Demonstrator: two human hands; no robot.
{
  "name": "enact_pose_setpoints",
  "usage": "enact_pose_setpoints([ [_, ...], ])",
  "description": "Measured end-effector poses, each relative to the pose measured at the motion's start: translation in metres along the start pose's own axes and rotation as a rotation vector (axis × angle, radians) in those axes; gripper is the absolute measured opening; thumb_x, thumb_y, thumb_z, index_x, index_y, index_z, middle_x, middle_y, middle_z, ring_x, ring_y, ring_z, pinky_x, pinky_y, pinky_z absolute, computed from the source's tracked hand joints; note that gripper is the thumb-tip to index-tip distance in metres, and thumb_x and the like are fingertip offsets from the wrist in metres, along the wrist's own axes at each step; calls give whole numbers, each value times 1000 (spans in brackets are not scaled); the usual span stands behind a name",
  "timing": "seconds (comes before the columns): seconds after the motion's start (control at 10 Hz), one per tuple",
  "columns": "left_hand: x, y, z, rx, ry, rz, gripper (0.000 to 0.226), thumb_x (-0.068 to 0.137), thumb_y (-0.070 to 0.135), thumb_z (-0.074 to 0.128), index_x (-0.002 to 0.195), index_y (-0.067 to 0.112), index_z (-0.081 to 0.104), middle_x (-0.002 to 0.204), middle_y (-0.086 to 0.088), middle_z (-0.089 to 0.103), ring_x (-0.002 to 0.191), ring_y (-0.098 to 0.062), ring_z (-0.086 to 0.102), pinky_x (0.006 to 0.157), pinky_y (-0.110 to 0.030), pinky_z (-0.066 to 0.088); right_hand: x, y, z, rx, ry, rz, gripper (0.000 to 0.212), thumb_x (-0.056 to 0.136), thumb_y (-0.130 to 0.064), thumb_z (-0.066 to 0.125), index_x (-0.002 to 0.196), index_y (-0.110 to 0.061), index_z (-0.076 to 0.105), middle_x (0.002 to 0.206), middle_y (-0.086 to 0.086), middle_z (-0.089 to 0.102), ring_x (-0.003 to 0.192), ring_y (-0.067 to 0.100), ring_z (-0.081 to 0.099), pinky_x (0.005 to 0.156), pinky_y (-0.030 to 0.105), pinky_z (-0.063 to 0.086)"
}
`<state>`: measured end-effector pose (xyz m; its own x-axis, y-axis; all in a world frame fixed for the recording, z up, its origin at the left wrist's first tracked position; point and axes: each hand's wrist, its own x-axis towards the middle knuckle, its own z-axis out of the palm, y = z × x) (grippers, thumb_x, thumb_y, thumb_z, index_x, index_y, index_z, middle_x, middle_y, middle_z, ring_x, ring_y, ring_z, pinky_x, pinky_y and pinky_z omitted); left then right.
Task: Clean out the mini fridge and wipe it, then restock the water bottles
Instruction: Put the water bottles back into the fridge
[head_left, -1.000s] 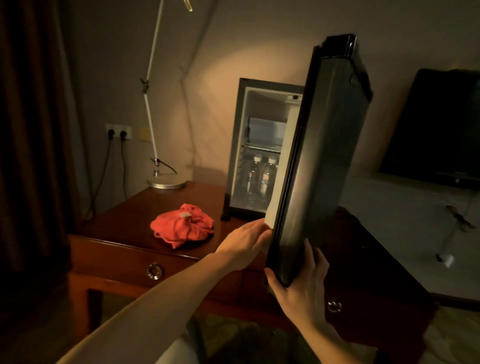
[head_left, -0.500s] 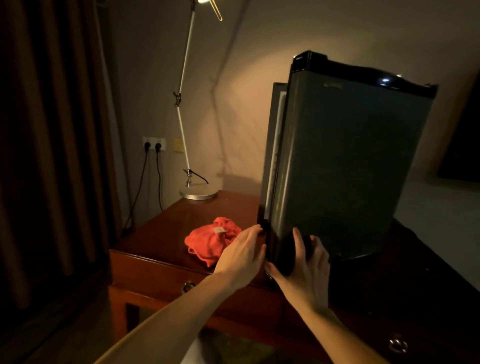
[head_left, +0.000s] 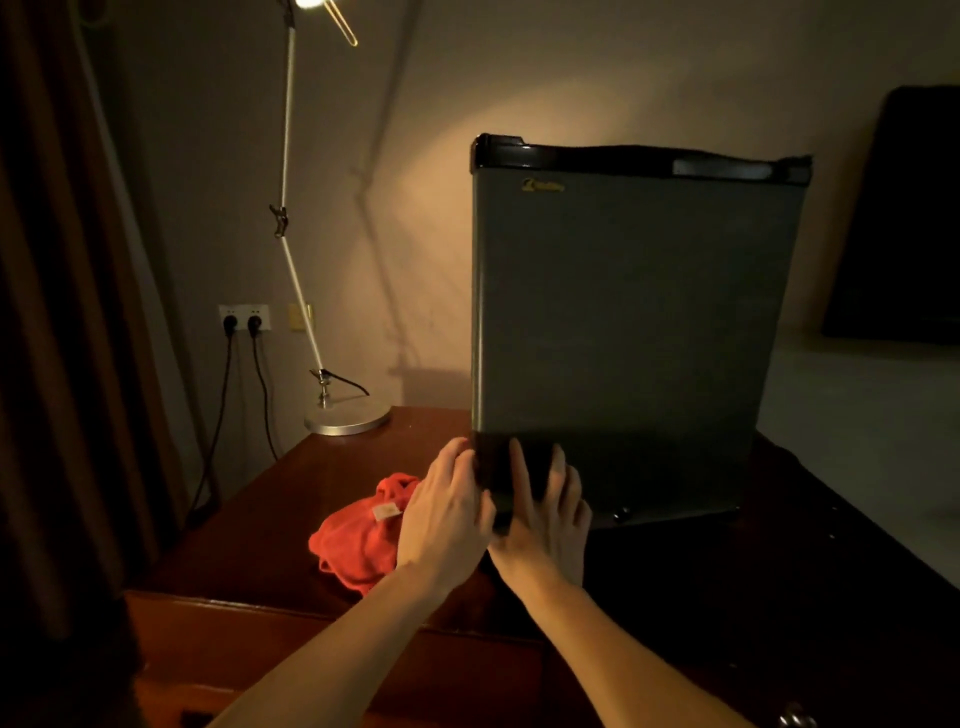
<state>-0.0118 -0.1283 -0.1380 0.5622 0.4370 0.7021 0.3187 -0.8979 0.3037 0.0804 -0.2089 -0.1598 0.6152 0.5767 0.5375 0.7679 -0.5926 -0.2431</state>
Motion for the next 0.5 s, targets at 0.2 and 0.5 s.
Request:
enact_pose_setpoints([
  [0.2, 21, -18, 21, -55, -133, -98, 59, 99, 34, 49, 152, 19, 29, 155, 7, 28, 136, -10, 39, 102, -20, 37, 31, 18, 12, -57, -87, -19, 105, 88, -57, 55, 142, -44, -34, 154, 8, -32, 146, 38, -8, 116, 55, 17],
  [0.5, 47, -25, 55, 50, -347, 31, 65, 100, 44, 42, 157, 26, 18, 164, 8, 14, 147, -12, 22, 117, -27, 23, 61, 40, 29, -145, -250, 18, 92, 88, -44, 60, 149, -48, -9, 156, 0, -33, 147, 33, -8, 113, 60, 19],
])
